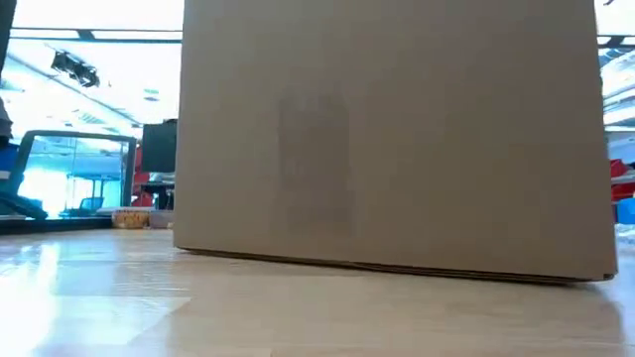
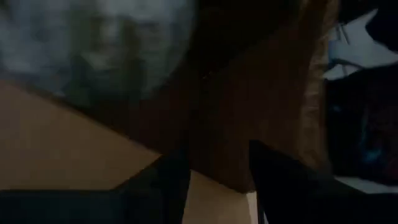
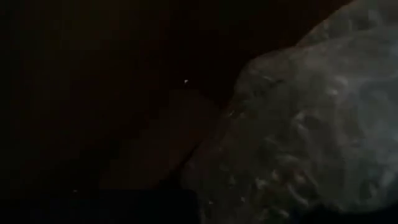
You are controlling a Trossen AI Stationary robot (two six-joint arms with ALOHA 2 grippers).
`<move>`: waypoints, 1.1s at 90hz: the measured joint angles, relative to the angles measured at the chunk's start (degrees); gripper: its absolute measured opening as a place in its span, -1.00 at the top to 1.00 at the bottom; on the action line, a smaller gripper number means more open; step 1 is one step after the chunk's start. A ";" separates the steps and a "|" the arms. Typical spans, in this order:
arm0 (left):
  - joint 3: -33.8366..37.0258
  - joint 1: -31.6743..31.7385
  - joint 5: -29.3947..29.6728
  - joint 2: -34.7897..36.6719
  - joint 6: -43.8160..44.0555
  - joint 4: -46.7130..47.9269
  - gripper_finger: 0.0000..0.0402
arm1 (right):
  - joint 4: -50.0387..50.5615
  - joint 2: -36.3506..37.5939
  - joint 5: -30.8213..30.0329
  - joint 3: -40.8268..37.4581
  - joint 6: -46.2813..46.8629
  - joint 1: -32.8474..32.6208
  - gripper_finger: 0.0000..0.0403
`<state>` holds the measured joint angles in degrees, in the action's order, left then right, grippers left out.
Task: Wrap mug
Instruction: Put the wrapped brown cup into the cardboard box
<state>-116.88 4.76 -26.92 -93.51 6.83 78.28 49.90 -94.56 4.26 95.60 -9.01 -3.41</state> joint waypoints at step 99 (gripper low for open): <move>5.68 -18.39 21.17 -4.37 -3.16 -7.45 0.27 | 3.51 0.07 -5.75 -13.94 2.46 -2.66 0.90</move>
<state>-111.20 -13.63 -5.75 -97.89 3.67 70.84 53.40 -94.50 -1.50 81.67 -6.55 -6.07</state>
